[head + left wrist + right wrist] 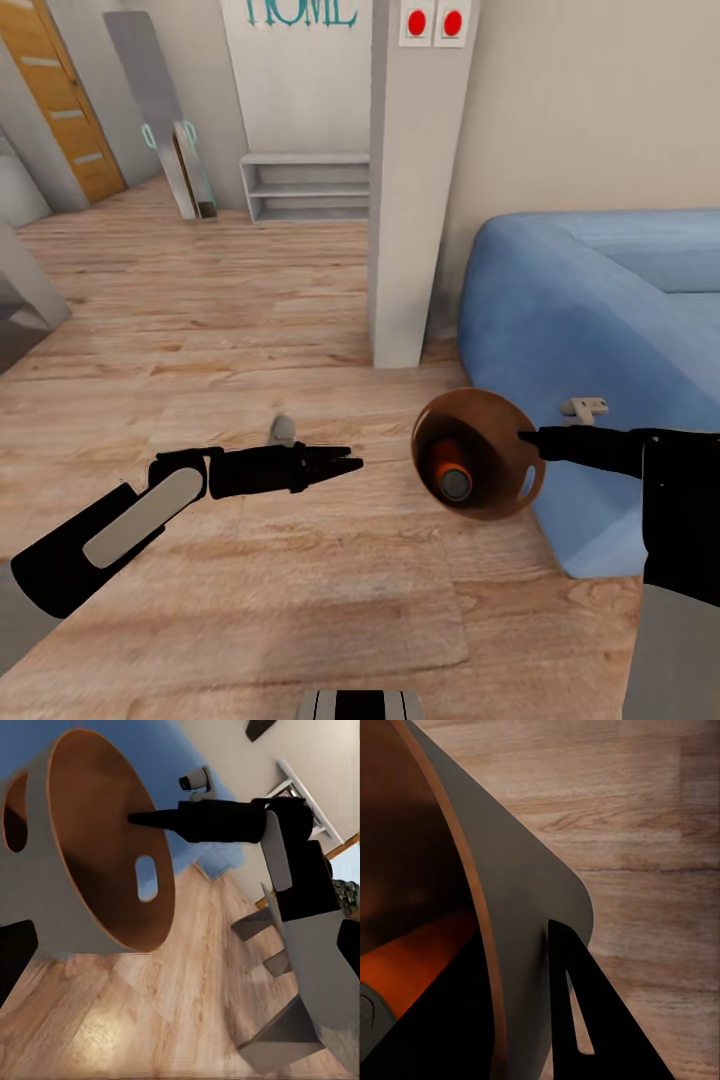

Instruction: Put the three can of soda from the living room inside the tash can in the kitchen.

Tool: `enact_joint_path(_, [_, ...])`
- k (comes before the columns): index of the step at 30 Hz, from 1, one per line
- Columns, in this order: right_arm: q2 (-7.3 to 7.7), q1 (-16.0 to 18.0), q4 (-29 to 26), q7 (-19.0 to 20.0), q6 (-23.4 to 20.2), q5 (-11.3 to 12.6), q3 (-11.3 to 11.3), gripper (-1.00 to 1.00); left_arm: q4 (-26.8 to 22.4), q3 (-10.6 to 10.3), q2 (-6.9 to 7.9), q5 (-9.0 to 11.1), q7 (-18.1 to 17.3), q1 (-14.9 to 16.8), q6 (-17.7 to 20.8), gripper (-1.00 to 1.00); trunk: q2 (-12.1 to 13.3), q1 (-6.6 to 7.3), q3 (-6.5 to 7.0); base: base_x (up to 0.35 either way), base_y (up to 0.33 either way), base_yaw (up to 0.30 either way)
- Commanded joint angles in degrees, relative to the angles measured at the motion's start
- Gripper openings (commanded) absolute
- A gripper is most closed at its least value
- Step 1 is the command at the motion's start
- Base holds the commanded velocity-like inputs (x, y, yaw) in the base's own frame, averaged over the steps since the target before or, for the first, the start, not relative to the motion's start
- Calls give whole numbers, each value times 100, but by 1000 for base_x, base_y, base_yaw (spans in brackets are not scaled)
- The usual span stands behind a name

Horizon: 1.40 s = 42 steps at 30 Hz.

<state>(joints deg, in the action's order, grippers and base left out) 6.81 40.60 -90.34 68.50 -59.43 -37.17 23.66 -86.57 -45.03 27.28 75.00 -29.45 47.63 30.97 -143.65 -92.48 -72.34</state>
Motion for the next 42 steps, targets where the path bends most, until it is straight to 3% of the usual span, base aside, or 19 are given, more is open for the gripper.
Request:
enact_joint_path(1, [4,1,-1,20,-57,80,-2,-100,0,-126,-8,-4,0,0,-125,100,0,0,10,0,0,71])
enact_joint_path(4, [20,1,-1,26,-57,79,0,-100,0,-449,-10,-13,-12,0,-569,100,0,0,38,0,0,65])
enact_joint_path(8, [40,1,-1,24,-57,78,6,-100,5,-585,4,-23,-32,0,-804,100,0,0,74,0,0,62])
enact_joint_path(13, [59,1,-2,23,-57,78,7,-100,8,-614,12,-48,-49,0,-786,100,0,0,120,0,0,60])
enact_joint_path(21, [66,1,-1,28,-57,76,12,-100,85,-623,1,-359,-52,0,-777,100,0,0,159,0,0,12])
enact_joint_path(25, [67,1,-1,31,-57,78,208,-100,128,-621,-9,-380,-59,0,-769,100,0,0,161,0,0,0])
enact_joint_path(42, [57,1,-1,32,-57,42,381,-100,131,-621,-13,-390,-61,0,-768,100,0,0,190,0,0,-27])
